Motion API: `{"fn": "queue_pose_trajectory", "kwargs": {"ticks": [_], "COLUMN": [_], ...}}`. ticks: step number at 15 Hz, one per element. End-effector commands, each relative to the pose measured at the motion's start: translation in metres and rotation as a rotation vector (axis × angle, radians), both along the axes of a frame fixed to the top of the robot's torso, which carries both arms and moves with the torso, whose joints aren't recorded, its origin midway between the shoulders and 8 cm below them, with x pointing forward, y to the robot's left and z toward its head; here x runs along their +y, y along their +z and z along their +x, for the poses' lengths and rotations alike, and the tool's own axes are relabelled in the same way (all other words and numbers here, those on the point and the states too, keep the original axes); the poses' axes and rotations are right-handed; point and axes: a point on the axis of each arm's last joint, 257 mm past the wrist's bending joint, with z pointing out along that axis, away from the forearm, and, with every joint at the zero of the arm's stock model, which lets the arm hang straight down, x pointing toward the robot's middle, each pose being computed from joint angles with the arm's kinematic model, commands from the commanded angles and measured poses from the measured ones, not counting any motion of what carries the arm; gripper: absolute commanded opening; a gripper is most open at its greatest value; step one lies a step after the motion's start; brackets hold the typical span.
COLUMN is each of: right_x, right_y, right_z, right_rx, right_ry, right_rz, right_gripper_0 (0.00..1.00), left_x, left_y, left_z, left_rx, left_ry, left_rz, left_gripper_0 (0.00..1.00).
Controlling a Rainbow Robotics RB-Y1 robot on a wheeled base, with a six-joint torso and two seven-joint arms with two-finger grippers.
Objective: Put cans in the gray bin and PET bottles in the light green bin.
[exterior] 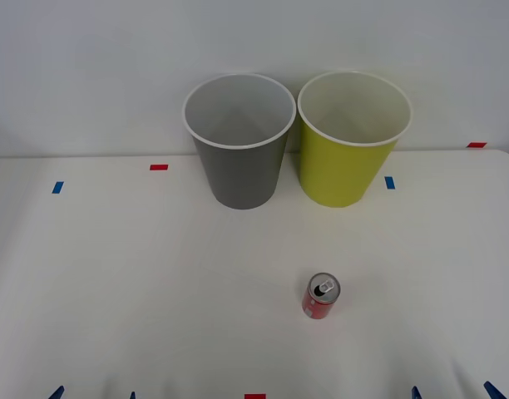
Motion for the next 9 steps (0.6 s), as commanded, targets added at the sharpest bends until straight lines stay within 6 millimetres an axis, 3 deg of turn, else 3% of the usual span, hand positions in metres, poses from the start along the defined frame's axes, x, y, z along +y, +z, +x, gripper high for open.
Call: {"fn": "queue_pose_trajectory", "kwargs": {"ticks": [1,9], "right_x": [0.0000,0.0000], "right_y": [0.0000,0.0000], "right_z": [0.0000,0.0000], "right_rx": [0.000,0.000], "right_ry": [0.000,0.000], "right_rz": [0.000,0.000], "right_gripper_0": [0.99,0.99], "left_x": [0.0000,0.0000], "left_y": [0.0000,0.0000], "left_z": [0.0000,0.0000], "left_rx": [0.000,0.000], "left_ry": [0.000,0.000], "left_rz": [0.000,0.000], "left_gripper_0": [1.00,1.00]}}
